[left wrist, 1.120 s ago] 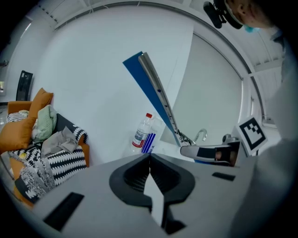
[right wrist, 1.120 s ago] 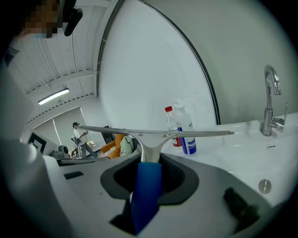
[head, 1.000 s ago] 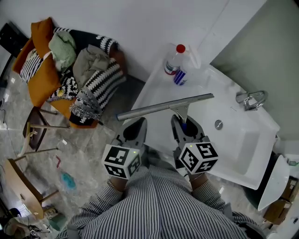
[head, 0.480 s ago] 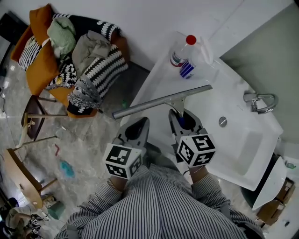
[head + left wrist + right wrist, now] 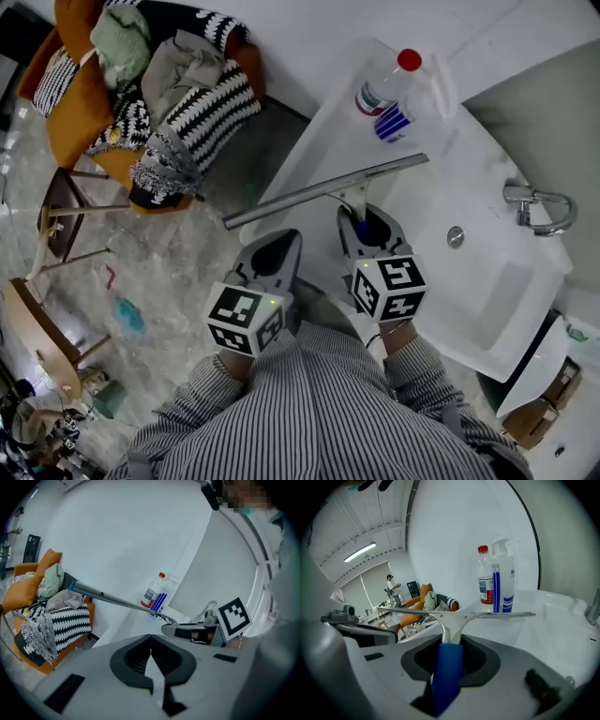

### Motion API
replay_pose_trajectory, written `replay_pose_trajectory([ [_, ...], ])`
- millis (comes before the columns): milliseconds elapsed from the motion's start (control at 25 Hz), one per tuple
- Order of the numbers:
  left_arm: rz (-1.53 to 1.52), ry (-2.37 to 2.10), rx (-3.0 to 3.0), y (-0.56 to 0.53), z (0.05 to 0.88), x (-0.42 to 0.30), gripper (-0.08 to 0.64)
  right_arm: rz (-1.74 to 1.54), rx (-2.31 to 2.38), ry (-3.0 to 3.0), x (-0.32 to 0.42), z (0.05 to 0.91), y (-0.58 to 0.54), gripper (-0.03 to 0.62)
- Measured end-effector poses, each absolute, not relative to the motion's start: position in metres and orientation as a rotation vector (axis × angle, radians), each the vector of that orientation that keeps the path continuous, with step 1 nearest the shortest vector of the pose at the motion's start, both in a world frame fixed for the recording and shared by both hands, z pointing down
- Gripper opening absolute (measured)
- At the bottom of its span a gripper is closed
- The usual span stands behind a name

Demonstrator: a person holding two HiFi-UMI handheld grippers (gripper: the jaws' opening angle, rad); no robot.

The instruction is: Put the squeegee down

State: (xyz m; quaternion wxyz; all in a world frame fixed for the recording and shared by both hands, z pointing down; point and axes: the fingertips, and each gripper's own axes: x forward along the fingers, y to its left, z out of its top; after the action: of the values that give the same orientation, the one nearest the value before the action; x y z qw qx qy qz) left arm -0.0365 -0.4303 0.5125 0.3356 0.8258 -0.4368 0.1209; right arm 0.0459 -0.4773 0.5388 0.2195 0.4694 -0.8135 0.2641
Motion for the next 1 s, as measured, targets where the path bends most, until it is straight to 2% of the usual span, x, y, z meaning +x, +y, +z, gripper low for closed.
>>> replay_pose_trajectory([
  [1000, 0.337, -1.131, 2.107, -0.443, 0.539, -0.051, 0.012, 0.738, 1.144, -2.088, 0.032, 0.6, -0.484, 0.107],
])
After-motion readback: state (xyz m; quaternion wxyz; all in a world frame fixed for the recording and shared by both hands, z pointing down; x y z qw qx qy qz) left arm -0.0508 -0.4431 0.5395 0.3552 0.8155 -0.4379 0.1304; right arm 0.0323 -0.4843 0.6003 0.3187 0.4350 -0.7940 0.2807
